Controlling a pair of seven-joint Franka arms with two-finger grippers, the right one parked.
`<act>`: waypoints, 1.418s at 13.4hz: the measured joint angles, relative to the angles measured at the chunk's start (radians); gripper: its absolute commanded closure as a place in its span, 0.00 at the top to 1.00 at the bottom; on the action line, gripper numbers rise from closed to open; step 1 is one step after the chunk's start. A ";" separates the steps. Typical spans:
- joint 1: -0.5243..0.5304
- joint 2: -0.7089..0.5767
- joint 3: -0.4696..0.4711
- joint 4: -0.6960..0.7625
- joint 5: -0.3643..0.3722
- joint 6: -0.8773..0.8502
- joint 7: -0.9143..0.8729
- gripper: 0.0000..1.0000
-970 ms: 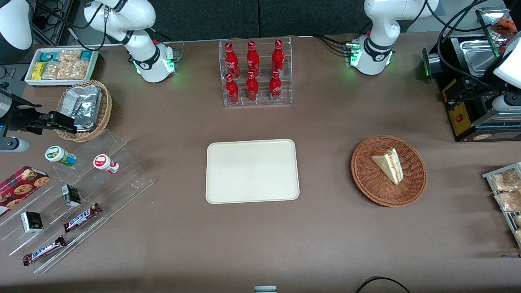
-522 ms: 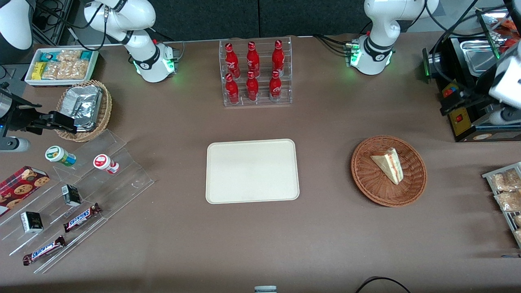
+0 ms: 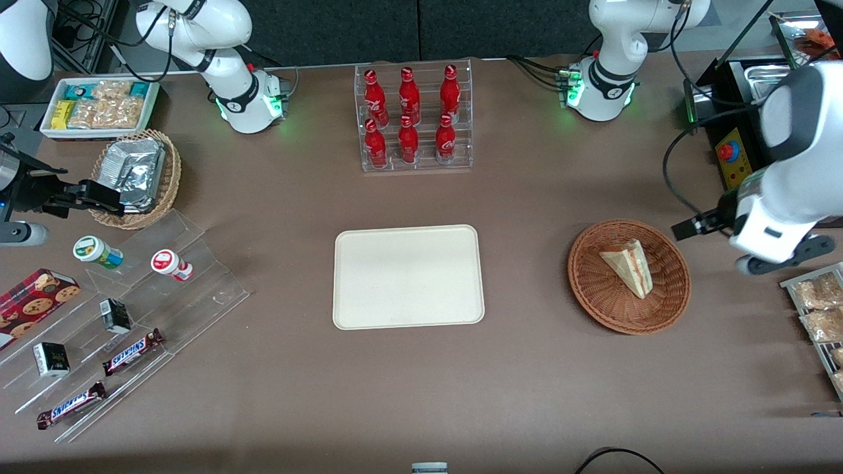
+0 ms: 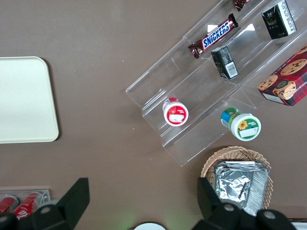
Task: Place sandwich from basket to tray
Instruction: 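Move the left gripper over the wicker basket and lower onto the sandwich, then close the left gripper on the wrapped sandwich in the basket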
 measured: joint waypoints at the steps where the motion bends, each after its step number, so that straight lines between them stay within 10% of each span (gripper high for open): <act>1: -0.005 0.013 0.000 -0.020 0.000 0.023 -0.016 1.00; 19: -0.033 0.140 0.006 -0.426 0.000 0.588 -0.170 1.00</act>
